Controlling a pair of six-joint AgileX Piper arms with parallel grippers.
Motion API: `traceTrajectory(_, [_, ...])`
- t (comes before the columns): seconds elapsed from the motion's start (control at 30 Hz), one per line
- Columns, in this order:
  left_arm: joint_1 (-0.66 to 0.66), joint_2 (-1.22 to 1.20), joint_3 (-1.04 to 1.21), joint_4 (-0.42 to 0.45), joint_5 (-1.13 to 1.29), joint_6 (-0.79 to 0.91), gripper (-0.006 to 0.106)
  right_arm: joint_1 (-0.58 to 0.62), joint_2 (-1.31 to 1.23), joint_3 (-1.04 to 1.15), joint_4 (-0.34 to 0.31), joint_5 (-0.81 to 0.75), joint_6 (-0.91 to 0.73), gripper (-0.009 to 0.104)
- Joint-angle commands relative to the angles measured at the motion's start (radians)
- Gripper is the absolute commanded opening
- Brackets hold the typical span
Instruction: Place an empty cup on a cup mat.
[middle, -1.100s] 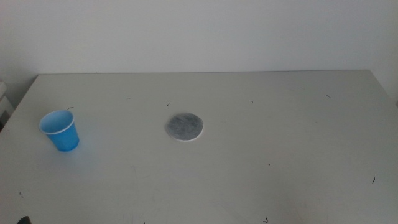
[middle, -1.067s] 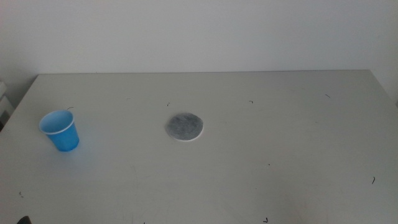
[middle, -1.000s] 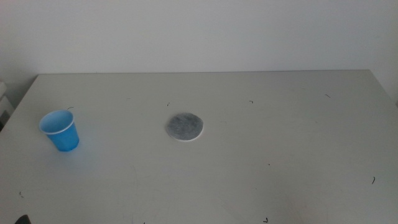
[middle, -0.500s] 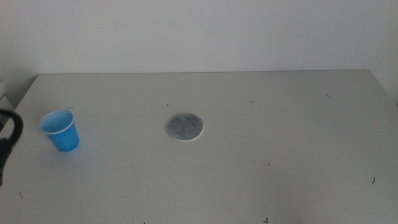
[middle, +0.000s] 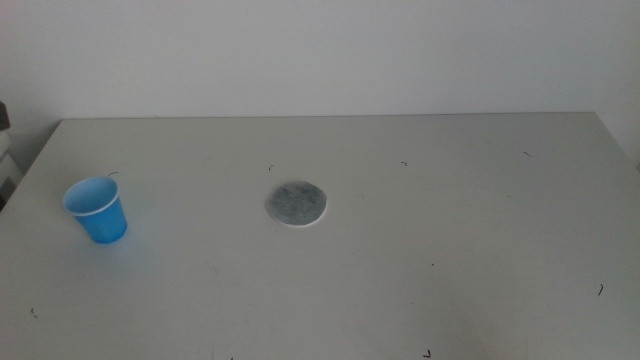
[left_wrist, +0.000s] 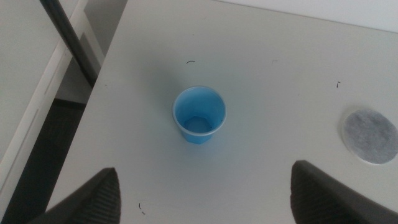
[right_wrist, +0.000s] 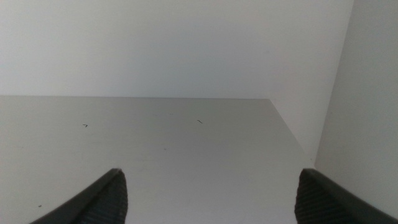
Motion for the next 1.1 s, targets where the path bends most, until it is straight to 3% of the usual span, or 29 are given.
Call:
traceTrajectory(0.0, [-0.001,0.05,-0.124,-0.002,0.043,-0.009,0.105,0.002,-0.019,-0.012,-0.009,-0.078,-0.008,0.094])
traceTrajectory(0.17, [-0.001,0.137,-0.25,-0.009,0.087,0.001,0.105,0.002,-0.019,-0.012,-0.009,-0.078,-0.008,0.094])
traceTrajectory(0.6, [-0.001,0.2,-0.251,0.09,0.072,-0.003,0.105,0.002,-0.019,-0.012,-0.009,-0.078,-0.008,0.094])
traceTrajectory(0.77, [0.01,0.236,-0.269,0.089,0.103,0.016,0.105,0.002,-0.019,-0.012,-0.009,-0.078,-0.008,0.094])
traceTrajectory(1.07, [0.157,0.419,-0.389,-0.095,0.151,0.205,0.105,0.002,-0.019,-0.012,-0.009,-0.078,-0.008,0.094])
